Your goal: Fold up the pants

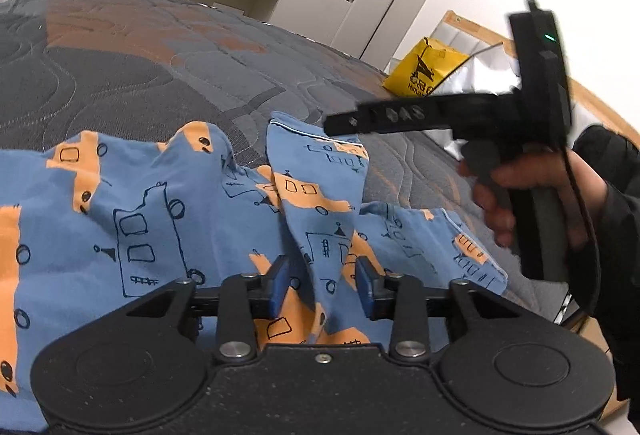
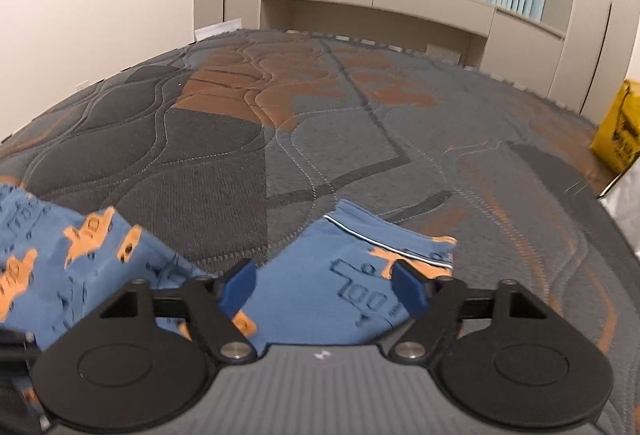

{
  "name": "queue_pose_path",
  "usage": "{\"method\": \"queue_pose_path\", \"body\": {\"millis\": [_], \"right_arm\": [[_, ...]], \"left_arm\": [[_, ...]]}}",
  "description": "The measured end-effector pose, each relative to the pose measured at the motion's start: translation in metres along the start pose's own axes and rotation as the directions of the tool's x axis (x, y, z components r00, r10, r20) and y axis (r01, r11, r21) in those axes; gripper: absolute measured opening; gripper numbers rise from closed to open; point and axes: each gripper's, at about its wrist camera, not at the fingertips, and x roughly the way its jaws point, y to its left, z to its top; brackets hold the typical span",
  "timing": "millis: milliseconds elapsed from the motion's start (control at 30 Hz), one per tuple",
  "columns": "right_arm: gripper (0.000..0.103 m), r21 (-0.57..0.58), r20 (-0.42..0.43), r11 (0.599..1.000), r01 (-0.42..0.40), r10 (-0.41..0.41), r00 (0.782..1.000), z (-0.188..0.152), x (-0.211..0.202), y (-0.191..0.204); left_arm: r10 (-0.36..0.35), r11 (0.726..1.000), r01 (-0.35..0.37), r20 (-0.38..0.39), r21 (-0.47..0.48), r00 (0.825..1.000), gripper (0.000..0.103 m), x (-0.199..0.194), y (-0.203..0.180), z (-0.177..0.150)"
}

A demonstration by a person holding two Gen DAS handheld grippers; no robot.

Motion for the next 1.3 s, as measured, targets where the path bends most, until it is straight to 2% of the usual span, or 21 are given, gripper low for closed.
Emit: {"method": "queue_pose_path", "body": {"millis": [67,167,233,300,367,433,500,600,733,900,1100,1167,1233,1300], "right_arm": [[0.071,0.023,-0.033,1.0,-0.015,0.016,0.999,0.014,0.014,0.0],[0.069,0.056,-0.093,0.998,-0.027,0.033,0.995,0.031,0.041,0.002],[0.068,0.074,-0.14,0.997,-0.016,0.026,0.99,0.039,0.062,0.005],[0.068,0.103,-0.195,0.995,0.002,0.018,0.981,0.044,0.084,0.006],[0.064,0.101,-0.238,0.994,0.044,-0.019,0.971,0.044,0.1,0.007],[0.047,0.086,-0.265,0.993,0.084,-0.059,0.963,0.04,0.11,0.008],[0.02,0.096,-0.278,0.99,0.101,-0.071,0.958,0.034,0.115,0.005],[0.002,0.128,-0.252,0.987,0.101,-0.066,0.965,0.03,0.11,-0.003],[0.0,0.161,-0.194,0.982,0.095,-0.063,0.979,0.029,0.092,-0.012],[0.0,0.213,-0.058,0.975,0.067,-0.056,0.997,0.025,0.035,-0.032],[0.0,0.28,0.108,0.96,0.035,-0.067,0.992,0.001,-0.049,-0.062],[0.0,0.285,0.112,0.958,0.023,-0.057,0.992,-0.01,-0.067,-0.068],[0.003,0.239,0.056,0.971,0.014,-0.028,0.998,-0.013,-0.067,-0.069],[0.015,0.206,0.003,0.978,0.016,-0.017,1.0,-0.013,-0.055,-0.066]], "left_arm": [[-0.009,1.0,0.009,0.006,-0.023,1.0,0.037,0.0,0.003,0.001],[-0.026,0.998,0.026,-0.005,-0.056,1.0,0.008,0.005,0.006,0.001],[-0.026,0.997,0.025,-0.013,-0.071,1.0,0.007,0.009,0.008,0.001],[-0.02,0.997,0.019,-0.015,-0.071,1.0,0.002,0.011,0.007,0.0],[-0.009,0.998,0.008,-0.014,-0.067,1.0,0.001,0.012,0.007,0.0],[0.0,0.998,-0.001,-0.012,-0.062,1.0,0.001,0.011,0.007,0.001],[0.004,0.998,-0.005,-0.009,-0.055,1.0,0.001,0.011,0.007,0.001],[0.008,0.999,-0.008,-0.005,-0.051,1.0,0.0,0.008,0.005,0.001],[0.012,0.999,-0.012,0.0,-0.036,1.0,0.0,0.006,0.001,0.0],[0.008,1.0,-0.008,0.017,0.006,1.0,0.0,0.001,-0.006,0.001],[-0.024,0.991,0.019,0.036,0.129,0.999,0.0,-0.011,-0.031,0.008],[-0.023,0.985,0.019,0.023,0.173,0.999,0.0,-0.011,-0.038,0.007],[-0.014,0.981,0.013,0.001,0.193,1.0,0.0,-0.007,-0.04,0.004],[-0.009,0.983,0.013,-0.022,0.184,1.0,0.0,-0.001,-0.038,0.0]]}}
